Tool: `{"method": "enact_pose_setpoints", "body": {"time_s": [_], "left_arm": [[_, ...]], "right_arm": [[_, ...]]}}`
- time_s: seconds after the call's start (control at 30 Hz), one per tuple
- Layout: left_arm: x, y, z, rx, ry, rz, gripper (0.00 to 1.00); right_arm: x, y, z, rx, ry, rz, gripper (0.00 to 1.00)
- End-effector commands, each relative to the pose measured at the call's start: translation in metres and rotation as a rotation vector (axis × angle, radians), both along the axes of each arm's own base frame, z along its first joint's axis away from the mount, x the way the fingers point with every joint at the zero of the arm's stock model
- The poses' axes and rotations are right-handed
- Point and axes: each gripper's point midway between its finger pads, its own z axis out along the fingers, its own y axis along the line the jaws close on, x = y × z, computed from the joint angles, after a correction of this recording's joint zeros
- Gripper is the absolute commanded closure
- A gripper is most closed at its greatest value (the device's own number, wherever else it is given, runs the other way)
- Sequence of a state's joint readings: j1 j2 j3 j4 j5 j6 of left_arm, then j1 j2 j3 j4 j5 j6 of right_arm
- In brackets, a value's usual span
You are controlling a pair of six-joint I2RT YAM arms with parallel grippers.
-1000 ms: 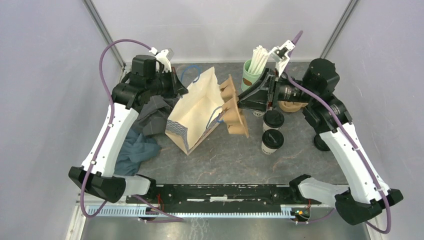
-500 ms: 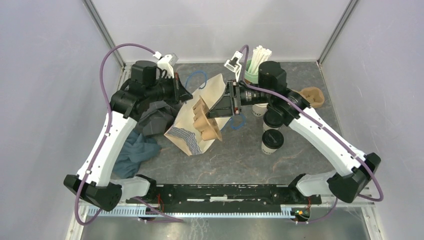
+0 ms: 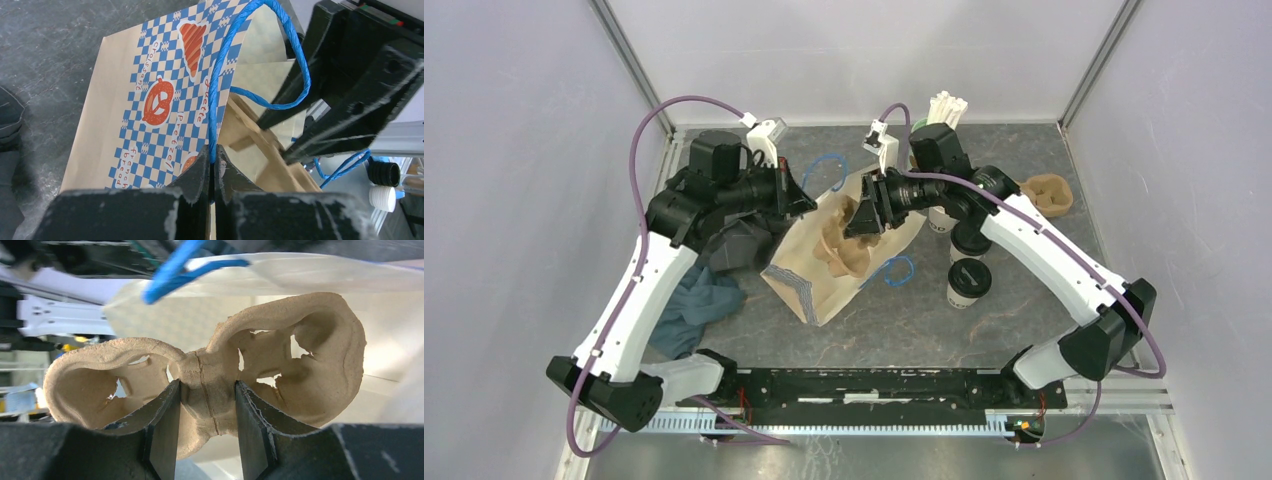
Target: Pack the takeout coffee
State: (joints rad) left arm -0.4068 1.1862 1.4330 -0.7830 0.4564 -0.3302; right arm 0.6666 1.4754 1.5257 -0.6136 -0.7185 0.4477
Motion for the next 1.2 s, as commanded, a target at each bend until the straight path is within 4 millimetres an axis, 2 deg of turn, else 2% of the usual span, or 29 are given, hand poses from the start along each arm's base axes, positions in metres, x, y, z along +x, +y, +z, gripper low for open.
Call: {"method": "enact_pose_setpoints", "body": {"time_s": [0.0,0.07,0.2,0.4,0.47,0.6,0.73,0.87,1.03,1.17], "left_arm": [[-0.002,-0.009,0.016,-0.01,-0.103,-0.081,0.98],[-0.002,-0.011,0.015,-0.012,-0.097,-0.084,0.98],[-0.001,-0.014,0.013,-0.009,-0.087,-0.084,0.98],[0.011,-0.009,0.013,-0.021,-0.055,0.024,0.98],[0.015,-0.007,0.012,-0.036,-0.042,0.066,0.98],[0.026,0.001,0.01,-0.03,-0.026,0.163,0.98],[0.032,0.008,0.0,-0.006,-0.01,0.222,0.98],[0.035,0.008,-0.01,0.001,0.018,0.24,0.98],[0.039,0.01,-0.014,-0.003,0.017,0.27,0.98],[0.042,0.014,-0.017,0.018,0.008,0.28,0.98]], "right_arm": [[0.028,-0.021,-0.013,-0.18,-0.193,-0.092,0.62],[0.037,-0.027,-0.019,-0.258,-0.242,-0.138,0.63],[0.04,-0.023,-0.027,-0.36,-0.315,-0.176,0.63],[0.046,-0.021,-0.033,-0.501,-0.461,-0.312,0.63],[0.045,-0.011,-0.043,-0.51,-0.496,-0.314,0.63],[0.049,0.003,-0.049,-0.579,-0.591,-0.318,0.63],[0.055,0.011,-0.067,-0.619,-0.597,-0.289,0.62],[0.06,0.024,-0.074,-0.626,-0.577,-0.279,0.61],[0.063,0.037,-0.086,-0.61,-0.561,-0.265,0.59],[0.065,0.039,-0.094,-0.62,-0.573,-0.247,0.58]]}}
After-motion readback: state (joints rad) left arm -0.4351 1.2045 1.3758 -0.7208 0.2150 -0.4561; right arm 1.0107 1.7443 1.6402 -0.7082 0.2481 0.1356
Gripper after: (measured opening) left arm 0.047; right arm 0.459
